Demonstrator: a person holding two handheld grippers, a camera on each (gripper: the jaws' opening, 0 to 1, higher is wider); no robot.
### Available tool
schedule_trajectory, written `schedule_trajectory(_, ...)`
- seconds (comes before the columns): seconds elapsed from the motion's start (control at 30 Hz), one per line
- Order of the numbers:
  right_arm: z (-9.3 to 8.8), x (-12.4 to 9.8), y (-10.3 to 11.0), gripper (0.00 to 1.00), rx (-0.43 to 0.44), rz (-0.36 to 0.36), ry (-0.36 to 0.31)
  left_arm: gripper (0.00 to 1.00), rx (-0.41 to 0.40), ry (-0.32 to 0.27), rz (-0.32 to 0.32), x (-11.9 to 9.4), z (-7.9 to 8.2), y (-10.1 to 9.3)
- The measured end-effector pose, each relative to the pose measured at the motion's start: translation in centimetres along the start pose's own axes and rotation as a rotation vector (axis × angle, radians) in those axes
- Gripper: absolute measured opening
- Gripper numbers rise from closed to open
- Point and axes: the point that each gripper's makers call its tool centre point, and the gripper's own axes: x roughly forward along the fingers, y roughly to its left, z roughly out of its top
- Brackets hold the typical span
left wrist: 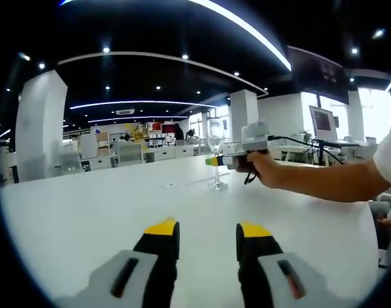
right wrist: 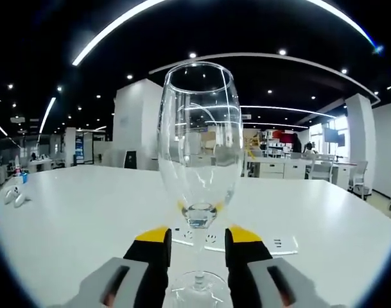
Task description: Stand the stemmed glass upright on the table place it in front of you
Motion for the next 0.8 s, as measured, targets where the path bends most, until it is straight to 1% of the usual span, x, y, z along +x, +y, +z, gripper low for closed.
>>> schedule_trajectory(0.23, 0.2, -0.7, 0.4, 0.37, -0.007, 0.006, 0.003, 0.35, 0.001, 0.001, -0.004, 0.1, 0.1, -0.1)
schedule_trajectory(0.37, 0.5, -1.7, 0.7, 0.37, -0.006, 0.01, -0.005, 0.35, -0.001, -0.001, -0.004, 0.1, 0.1, -0.1)
schedule_trajectory(0.57, 0.3, -3.5, 0.8, 0.36, -0.002, 0.02, -0.011, 0.35, -0.001, -0.002, -0.005, 0.0, 0.2, -0.3)
schedule_trajectory(0.73, 0.4, -5.3, 1.5, 0.36, -0.019, 0.031, -0.016, 0.35, 0.002, -0.013, 0.003, -0.4, 0.6, -0.5)
schedule_trajectory(0.77, 0.5, -4.9, 0.9, 0.36, -0.02, 0.034, -0.017, 0.35, 0.003, -0.014, 0.003, -0.4, 0.7, -0.5)
schedule_trajectory(0.8, 0.5, -5.0, 0.8, 0.36, -0.019, 0.035, -0.019, 0.35, 0.004, -0.015, 0.003, -0.5, 0.7, -0.6)
